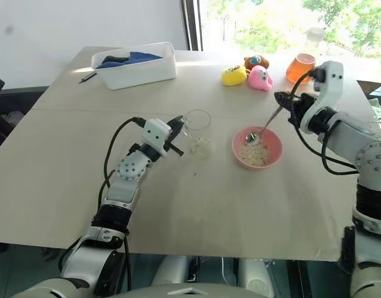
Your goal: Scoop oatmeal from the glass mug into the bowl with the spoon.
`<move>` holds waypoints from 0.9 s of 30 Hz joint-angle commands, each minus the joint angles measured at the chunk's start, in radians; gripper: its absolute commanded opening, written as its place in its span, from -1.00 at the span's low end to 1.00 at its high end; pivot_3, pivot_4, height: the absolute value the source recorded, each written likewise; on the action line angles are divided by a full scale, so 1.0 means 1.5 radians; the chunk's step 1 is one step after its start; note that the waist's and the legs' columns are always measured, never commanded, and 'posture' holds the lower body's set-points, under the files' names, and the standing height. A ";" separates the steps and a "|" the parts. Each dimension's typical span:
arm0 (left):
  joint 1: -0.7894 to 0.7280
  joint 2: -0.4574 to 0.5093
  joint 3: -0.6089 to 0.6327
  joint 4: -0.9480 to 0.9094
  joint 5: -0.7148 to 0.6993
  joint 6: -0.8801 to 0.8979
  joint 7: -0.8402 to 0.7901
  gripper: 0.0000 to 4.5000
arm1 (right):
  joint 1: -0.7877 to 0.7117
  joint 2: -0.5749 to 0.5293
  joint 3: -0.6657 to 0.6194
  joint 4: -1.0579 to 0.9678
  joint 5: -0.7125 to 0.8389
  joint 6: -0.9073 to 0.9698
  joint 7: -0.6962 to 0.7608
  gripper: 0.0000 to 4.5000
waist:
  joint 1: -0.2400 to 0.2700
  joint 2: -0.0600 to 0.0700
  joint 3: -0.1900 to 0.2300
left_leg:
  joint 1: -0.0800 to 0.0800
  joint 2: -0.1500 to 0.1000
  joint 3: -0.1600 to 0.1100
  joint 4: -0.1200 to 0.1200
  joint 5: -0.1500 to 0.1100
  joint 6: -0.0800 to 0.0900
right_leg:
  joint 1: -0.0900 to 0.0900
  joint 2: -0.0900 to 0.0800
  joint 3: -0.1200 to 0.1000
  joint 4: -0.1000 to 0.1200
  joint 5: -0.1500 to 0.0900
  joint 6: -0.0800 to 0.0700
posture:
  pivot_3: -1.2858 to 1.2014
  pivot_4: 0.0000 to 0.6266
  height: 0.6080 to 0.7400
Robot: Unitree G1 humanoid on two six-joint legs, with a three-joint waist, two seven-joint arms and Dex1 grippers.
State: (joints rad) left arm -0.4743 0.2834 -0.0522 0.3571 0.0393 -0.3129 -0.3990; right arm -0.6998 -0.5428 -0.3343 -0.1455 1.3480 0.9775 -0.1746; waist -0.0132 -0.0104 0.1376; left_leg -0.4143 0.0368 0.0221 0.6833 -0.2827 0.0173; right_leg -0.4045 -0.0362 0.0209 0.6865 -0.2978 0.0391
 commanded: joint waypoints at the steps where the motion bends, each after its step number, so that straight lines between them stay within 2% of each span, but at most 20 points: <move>1: -0.006 0.002 -0.008 -0.007 0.005 -0.014 -0.004 -0.99 | -0.068 0.037 -0.022 -0.023 0.115 -0.021 -0.081 -1.00 | 0.001 0.000 0.000 | 0.000 0.000 0.000 0.000 0.000 0.000 | 0.000 0.000 0.000 0.000 0.000 0.000 | 0.03 -0.52 1.00; 6: -0.002 0.002 -0.009 -0.010 0.006 -0.017 -0.001 -0.99 | -0.110 0.099 0.028 -0.033 0.149 -0.034 -0.130 -1.00 | 0.002 0.000 0.000 | 0.000 0.000 0.000 0.001 0.000 0.000 | 0.000 0.000 0.000 0.001 0.000 0.000 | 0.03 -0.52 1.00; 9: 0.004 0.002 -0.008 -0.019 0.005 -0.016 0.001 -0.99 | -0.102 0.098 0.077 -0.035 0.091 -0.016 -0.102 -1.00 | 0.001 0.000 0.000 | -0.001 0.000 0.000 0.001 0.000 0.000 | 0.000 -0.001 0.000 0.001 0.000 0.000 | 0.03 -0.52 1.00; 12: 0.016 0.000 -0.006 -0.033 -0.003 -0.012 -0.001 -0.99 | -0.095 0.085 0.137 -0.023 -0.013 -0.012 -0.072 -1.00 | 0.001 0.000 0.000 | 0.000 0.000 0.000 0.001 0.000 0.000 | 0.000 -0.001 0.000 0.001 0.000 0.000 | 0.03 -0.52 1.00; 16: 0.030 0.003 -0.004 -0.053 -0.004 -0.004 0.000 -0.99 | -0.116 0.102 0.164 -0.006 -0.086 -0.037 -0.026 -1.00 | 0.000 0.000 0.000 | 0.000 0.000 0.000 0.001 0.000 0.000 | 0.000 0.000 0.000 0.001 0.000 0.000 | 0.03 -0.52 1.00; 20: 0.041 0.004 -0.002 -0.069 -0.002 0.004 0.004 -0.99 | -0.130 0.139 0.183 -0.007 -0.112 -0.033 0.012 -1.00 | 0.000 0.000 0.000 | 0.000 0.000 0.000 0.001 0.000 0.000 | 0.000 0.000 0.000 0.001 0.000 0.000 | 0.03 -0.52 1.00; 22: 0.041 0.004 -0.001 -0.070 -0.001 0.008 0.008 -1.00 | -0.128 0.147 0.193 -0.012 -0.132 -0.026 0.030 -0.68 | 0.000 0.000 0.000 | 0.000 0.000 0.000 0.001 0.000 0.000 | 0.000 0.000 -0.001 0.001 0.000 0.000 | 0.03 -0.52 1.00; 23: 0.041 0.003 -0.001 -0.071 0.000 0.009 0.009 -1.00 | -0.128 0.149 0.195 -0.013 -0.140 -0.022 0.038 -0.64 | 0.000 0.000 0.000 | 0.000 0.000 0.000 0.001 0.000 0.000 | 0.000 0.000 -0.001 0.001 0.000 0.000 | 0.03 -0.52 1.00; 24: 0.040 0.003 -0.001 -0.071 0.000 0.010 0.010 -1.00 | -0.128 0.151 0.195 -0.014 -0.144 -0.018 0.043 -0.43 | 0.000 0.000 0.000 | 0.000 0.000 0.000 0.001 0.000 0.000 | 0.000 0.000 -0.001 0.001 0.000 0.000 | 0.03 -0.52 1.00; 27: 0.042 0.003 0.000 -0.075 -0.002 0.015 0.010 -1.00 | -0.141 0.158 0.176 -0.011 -0.147 -0.012 0.042 -0.05 | 0.000 0.000 0.000 | 0.000 0.000 0.000 0.001 0.000 0.000 | 0.000 0.000 -0.001 0.001 0.000 0.000 | 0.03 -0.52 1.00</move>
State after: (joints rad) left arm -0.4200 0.2828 -0.0554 0.2845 0.0363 -0.2914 -0.3881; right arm -0.8735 -0.3079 -0.0345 -0.1370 1.1264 0.9598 -0.1206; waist -0.0130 -0.0103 0.1374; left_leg -0.4147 0.0366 0.0217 0.6845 -0.2828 0.0174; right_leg -0.4050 -0.0369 0.0200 0.6879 -0.2979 0.0391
